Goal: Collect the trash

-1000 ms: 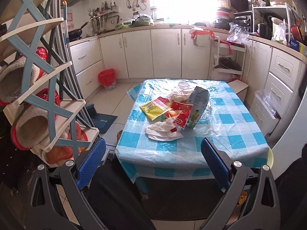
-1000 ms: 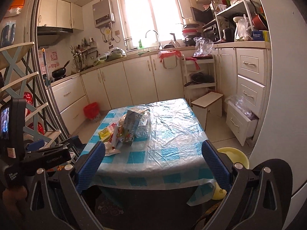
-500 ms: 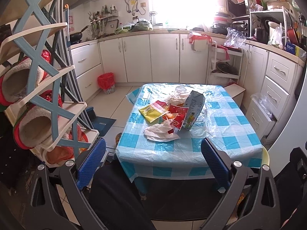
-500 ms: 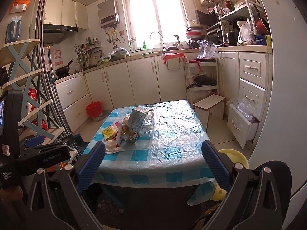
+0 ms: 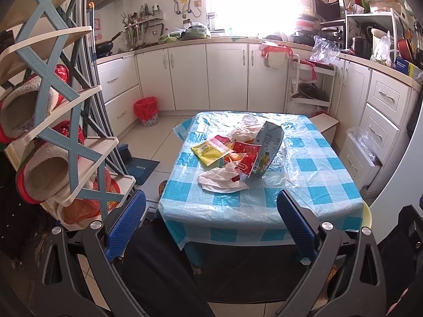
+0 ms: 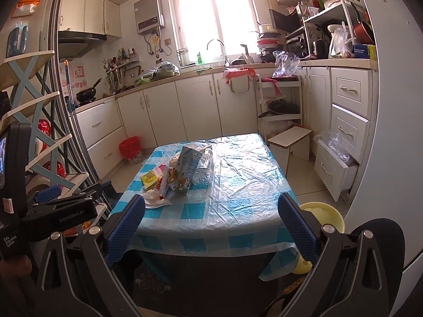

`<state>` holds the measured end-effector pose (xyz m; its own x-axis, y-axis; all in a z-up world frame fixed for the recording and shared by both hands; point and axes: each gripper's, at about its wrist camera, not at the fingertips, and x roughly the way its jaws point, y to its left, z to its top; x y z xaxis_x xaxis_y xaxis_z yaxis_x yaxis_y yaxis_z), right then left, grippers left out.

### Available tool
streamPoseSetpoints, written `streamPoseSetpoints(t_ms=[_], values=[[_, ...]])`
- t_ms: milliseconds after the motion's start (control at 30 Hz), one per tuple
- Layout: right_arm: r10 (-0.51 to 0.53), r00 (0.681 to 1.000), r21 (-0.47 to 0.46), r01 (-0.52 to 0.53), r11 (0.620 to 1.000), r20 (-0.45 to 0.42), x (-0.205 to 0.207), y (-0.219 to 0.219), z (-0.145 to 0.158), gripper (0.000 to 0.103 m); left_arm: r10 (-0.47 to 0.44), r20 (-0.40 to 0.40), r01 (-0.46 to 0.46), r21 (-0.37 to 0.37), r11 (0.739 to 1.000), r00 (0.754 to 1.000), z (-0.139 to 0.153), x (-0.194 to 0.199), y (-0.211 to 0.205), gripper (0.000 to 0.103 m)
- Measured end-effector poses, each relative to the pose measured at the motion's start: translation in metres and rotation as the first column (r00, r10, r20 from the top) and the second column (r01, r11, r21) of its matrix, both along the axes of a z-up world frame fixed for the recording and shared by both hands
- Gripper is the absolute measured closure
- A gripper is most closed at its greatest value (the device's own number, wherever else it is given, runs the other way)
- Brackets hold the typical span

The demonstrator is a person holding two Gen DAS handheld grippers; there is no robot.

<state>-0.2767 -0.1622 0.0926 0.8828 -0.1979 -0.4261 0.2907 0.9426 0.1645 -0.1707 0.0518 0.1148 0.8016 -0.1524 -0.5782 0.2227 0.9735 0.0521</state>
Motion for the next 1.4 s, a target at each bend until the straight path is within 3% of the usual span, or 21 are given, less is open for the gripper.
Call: streamPoseSetpoints(t_ms=[1400], values=[[0.009, 1.0, 0.01, -0.008, 1.0, -0.015, -0.002, 0.013, -0.003, 0.007, 0.018, -0.017, -0.018, -0.003, 1.0, 1.0, -0.005, 0.001, 0.002, 0.008]])
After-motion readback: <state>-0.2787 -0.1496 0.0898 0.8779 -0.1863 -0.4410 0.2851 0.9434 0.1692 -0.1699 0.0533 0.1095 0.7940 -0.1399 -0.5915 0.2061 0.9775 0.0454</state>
